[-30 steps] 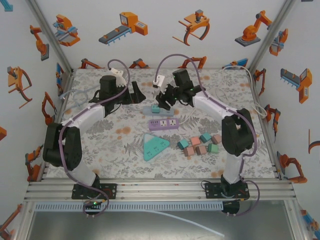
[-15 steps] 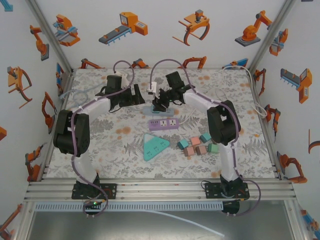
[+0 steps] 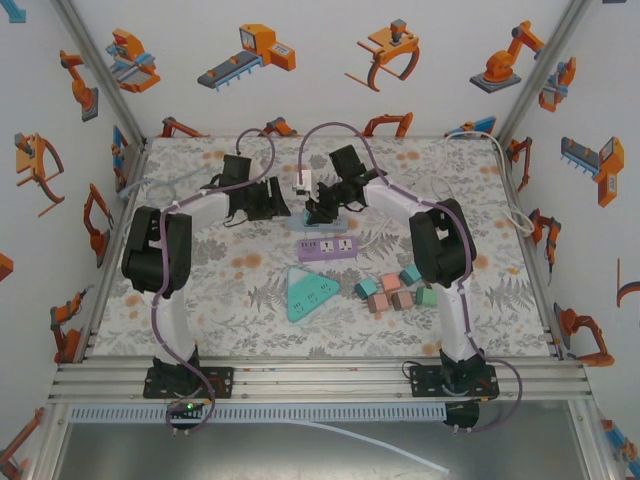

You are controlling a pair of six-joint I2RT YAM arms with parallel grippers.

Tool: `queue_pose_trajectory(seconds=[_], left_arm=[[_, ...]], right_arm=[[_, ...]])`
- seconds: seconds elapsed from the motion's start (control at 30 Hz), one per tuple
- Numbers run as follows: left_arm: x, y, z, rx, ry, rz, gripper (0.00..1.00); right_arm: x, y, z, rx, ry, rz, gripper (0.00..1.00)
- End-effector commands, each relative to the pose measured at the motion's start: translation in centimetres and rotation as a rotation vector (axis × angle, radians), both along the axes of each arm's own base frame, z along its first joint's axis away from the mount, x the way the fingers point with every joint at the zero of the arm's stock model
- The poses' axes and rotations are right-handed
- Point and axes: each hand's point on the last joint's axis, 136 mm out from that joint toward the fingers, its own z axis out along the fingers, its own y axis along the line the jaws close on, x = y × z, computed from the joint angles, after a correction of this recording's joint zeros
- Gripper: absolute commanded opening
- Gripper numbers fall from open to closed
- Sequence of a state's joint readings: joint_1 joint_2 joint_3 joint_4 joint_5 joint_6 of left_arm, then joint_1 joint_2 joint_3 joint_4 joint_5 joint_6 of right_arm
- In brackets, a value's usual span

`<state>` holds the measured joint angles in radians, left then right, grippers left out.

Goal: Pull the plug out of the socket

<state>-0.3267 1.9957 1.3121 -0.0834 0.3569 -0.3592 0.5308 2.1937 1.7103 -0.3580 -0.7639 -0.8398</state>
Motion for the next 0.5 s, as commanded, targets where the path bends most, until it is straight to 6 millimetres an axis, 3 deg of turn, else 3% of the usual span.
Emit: queue_pose_trajectory(seconds=[0.0, 0.2, 0.47], left_arm=[[-0.1, -0.9, -1.0, -0.015, 0.046, -0.023, 0.54], [-1.4, -0.9, -3.2, 0.052, 0.092, -0.073, 0.50], [-5.4, -1.9, -5.2, 0.046, 0.220, -0.221, 0.50]], right_arm=[[-1.0, 1.0, 1.9, 0.050, -0.011, 0.063, 0.24], [-1.2, 1.4, 2.4, 0.062, -0.021, 0.068, 0.23], [-0.2, 1.9, 3.9, 0.110, -0.056, 0.030, 0.22]])
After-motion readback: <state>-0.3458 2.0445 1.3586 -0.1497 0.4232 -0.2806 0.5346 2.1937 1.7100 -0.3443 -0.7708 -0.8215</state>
